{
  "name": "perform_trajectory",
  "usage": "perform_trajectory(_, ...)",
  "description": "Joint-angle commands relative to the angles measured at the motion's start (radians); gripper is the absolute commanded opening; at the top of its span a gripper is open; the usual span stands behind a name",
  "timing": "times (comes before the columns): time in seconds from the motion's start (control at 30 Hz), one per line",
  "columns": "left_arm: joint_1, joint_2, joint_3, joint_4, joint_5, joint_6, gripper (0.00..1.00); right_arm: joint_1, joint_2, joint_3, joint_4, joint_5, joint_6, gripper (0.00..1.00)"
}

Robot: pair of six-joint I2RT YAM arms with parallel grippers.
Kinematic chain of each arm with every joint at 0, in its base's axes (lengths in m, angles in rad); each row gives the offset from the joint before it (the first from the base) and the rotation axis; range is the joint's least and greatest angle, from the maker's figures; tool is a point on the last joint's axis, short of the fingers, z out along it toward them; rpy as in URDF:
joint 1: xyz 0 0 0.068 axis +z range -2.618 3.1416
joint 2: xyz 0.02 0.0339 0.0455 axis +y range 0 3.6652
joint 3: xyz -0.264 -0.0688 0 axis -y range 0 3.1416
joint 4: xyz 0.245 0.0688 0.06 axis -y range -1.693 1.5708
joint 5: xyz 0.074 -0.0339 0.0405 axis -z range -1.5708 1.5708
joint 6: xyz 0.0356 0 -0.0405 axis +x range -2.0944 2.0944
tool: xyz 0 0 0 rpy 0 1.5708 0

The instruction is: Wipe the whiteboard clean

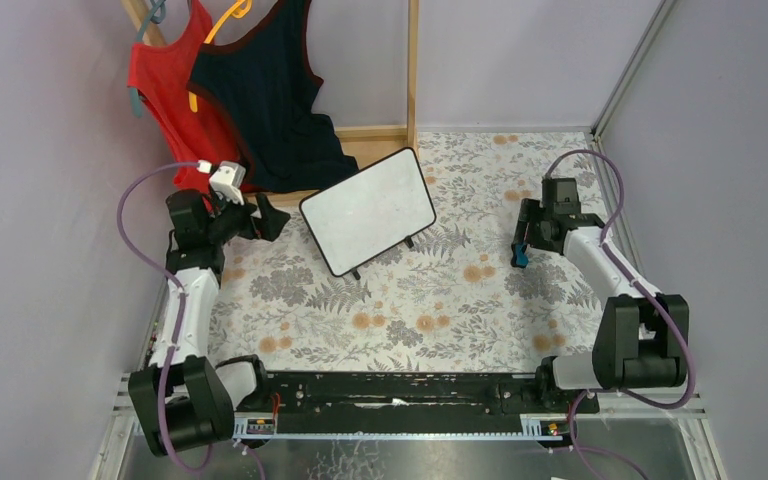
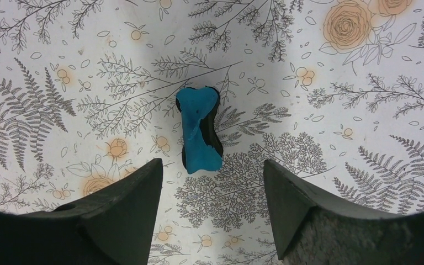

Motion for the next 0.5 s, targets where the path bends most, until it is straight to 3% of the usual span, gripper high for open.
perform_trajectory(0.0,0.012,-0.039,-0.059,0.146,-0.241,-0.065,0.95,-0.004,-0.058,-0.034,0.069,0.048,0.013,0.73)
perform_trajectory(0.33,0.030,-0.038,-0.204,0.372,-0.545,-0.138,1.00,-0.003,-0.227,-0.234,0.342,0.096,0.017,0.74)
perform_trajectory(0.47,0.031,0.000,-0.226,0.417,-0.585,-0.153,1.00,-0.004,-0.243,-0.233,0.350,0.139,0.054,0.84)
